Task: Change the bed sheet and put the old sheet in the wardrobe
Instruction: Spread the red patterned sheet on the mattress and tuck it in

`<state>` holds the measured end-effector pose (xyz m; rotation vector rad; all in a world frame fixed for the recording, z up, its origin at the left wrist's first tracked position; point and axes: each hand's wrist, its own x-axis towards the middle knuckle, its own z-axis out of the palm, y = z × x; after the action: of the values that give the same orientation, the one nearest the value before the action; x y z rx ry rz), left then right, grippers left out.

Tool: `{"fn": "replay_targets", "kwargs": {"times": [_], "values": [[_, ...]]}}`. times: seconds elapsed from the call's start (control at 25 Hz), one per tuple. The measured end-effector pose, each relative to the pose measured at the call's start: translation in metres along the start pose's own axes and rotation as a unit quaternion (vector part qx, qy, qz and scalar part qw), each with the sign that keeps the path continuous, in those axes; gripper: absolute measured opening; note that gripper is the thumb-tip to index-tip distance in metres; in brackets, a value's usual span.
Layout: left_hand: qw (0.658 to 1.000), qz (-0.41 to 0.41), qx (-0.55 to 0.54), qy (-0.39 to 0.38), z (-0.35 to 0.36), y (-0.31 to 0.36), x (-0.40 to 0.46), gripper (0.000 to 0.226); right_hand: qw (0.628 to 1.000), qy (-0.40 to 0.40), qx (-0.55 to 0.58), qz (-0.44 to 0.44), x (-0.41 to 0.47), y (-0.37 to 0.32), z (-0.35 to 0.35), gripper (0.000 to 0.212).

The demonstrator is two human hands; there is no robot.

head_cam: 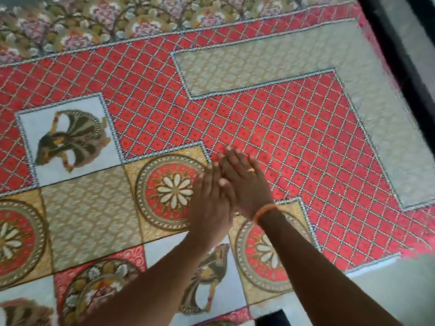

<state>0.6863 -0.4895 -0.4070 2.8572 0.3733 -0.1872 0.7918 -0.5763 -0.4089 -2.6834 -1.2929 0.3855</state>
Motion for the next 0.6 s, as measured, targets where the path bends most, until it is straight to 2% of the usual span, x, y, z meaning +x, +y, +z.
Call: {"fn": "replay_targets", "kwargs": {"times": [0.08, 0.2, 0.48, 0.6], "values": [[0.999, -0.008, 0.030, -0.011, 0.003, 0.009, 0.002, 0.065, 0.999, 0.011, -0.020, 0.036, -0.012, 0.043, -0.003, 0.064], [0.999, 0.030, 0.028, -0.028, 0.009, 0.055, 0.039, 0.070, 0.997, 0.018, -0.024, 0.071, -0.032, 0.120, -0.014, 0.065], [0.999, 0.020, -0.006, -0.044, 0.023, 0.232, 0.174, 0.069, 0.970, 0.035, -0.017, 0.242, -0.090, 0.312, -0.056, 0.064], [0.999, 0.045, -0.003, -0.020, 0.034, 0.270, 0.199, 0.068, 0.971, 0.052, 0.042, 0.231, -0.096, 0.338, -0.074, 0.065]]}}
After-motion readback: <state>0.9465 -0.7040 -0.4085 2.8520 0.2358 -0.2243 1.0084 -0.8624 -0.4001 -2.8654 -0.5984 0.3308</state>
